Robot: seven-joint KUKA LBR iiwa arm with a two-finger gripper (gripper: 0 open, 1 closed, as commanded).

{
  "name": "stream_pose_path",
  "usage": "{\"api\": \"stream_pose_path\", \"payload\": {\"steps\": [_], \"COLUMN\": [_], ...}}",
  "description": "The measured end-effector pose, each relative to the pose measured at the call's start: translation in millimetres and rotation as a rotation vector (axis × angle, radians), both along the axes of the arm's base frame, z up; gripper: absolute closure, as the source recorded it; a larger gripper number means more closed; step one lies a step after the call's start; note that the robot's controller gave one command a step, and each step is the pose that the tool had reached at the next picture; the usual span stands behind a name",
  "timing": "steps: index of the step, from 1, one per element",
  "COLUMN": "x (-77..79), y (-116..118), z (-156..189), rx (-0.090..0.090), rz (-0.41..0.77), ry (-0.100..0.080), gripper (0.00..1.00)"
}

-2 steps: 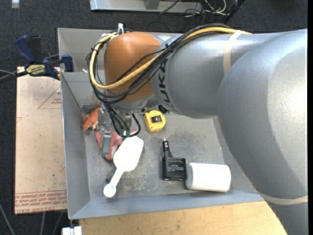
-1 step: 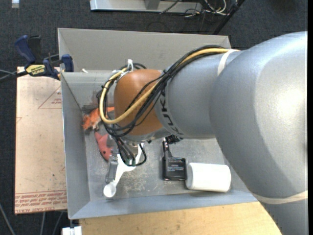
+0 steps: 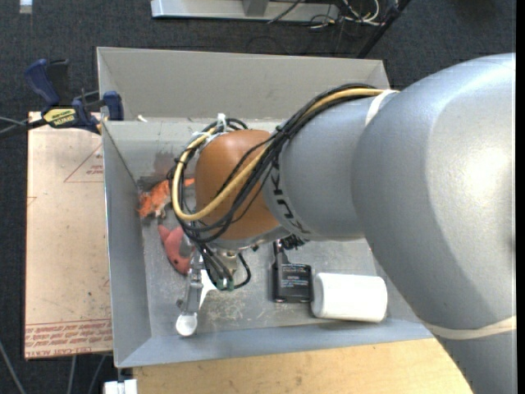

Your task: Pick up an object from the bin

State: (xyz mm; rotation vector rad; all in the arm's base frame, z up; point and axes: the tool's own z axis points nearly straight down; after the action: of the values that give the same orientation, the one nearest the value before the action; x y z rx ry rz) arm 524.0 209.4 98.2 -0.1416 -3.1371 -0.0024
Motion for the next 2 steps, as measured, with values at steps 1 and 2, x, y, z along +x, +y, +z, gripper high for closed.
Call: {"api": "stream_pose_path", "payload": {"steps": [1, 2], "x": [64.0, 63.9], "y": [-26.5, -26.6], "z": [15.0, 14.8], "rx": [0.003, 0.003], "rz": [0.064, 0.064], "ry": [-0.006, -0.006], "gripper": [1.00, 0.00]}}
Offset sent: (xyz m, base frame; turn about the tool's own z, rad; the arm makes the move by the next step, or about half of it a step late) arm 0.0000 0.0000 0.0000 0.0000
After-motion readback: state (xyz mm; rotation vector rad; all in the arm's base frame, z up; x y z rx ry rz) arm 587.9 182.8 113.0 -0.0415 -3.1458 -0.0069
